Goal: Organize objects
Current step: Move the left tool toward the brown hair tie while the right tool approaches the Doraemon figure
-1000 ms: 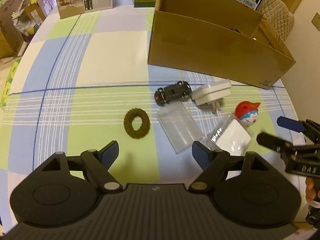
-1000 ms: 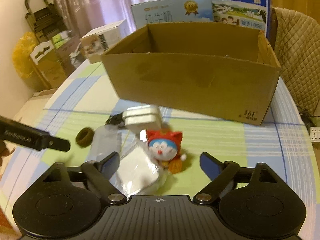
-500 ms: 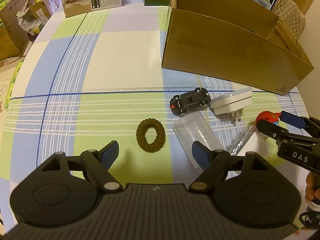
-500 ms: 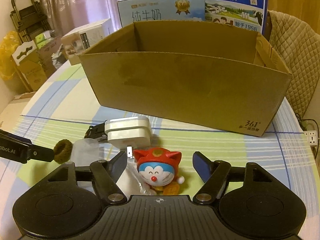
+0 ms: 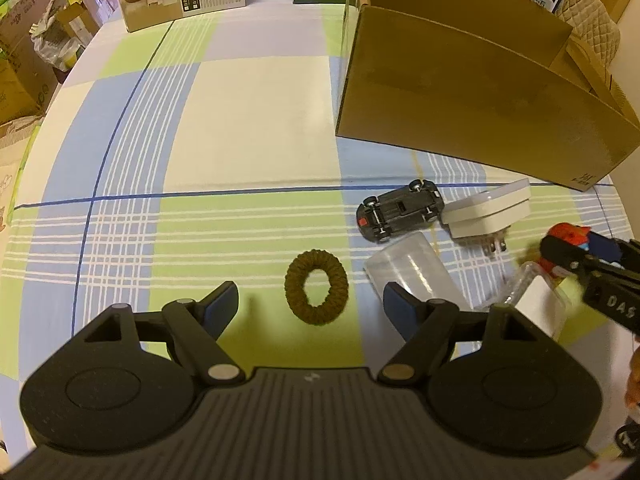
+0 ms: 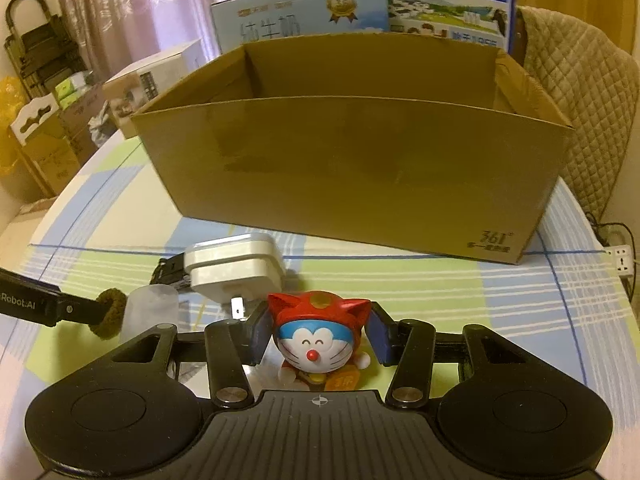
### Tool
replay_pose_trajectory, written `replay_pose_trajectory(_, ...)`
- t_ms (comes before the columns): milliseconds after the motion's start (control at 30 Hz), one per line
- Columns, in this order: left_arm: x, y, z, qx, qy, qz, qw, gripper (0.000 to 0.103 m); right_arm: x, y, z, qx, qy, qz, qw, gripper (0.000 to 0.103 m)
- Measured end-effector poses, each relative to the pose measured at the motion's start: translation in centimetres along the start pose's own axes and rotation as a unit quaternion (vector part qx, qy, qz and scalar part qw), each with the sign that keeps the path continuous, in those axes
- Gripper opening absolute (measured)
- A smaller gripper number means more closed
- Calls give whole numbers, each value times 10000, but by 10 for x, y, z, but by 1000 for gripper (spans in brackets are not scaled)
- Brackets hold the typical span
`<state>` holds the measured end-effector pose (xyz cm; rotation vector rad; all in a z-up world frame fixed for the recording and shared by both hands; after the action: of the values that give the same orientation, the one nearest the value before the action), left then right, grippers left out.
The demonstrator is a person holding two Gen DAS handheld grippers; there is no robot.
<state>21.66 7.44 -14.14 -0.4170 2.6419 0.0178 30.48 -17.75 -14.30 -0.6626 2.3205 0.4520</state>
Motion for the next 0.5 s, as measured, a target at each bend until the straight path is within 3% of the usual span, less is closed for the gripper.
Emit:
replay_pose_trajectory(300,1,3,16,-3,-8,243,9997,67,0,-40,-12,441,-77,356,9984,47)
replay_pose_trajectory(500,1,2,29,28,91,344,9994,55,0,-54,-17,612,-88,471,9970,47)
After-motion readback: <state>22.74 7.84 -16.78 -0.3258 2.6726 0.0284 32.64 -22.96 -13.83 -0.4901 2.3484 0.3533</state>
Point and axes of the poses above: each gripper's, at about its wrist camera, not at the fingertips, and z roughly the way its jaws point, y to its left, x to its underside, the point moved 5 cm from there along z, roughly the way its jaws point, and after that the axes turned 2 degrees about -y, right-handed, at the moved point
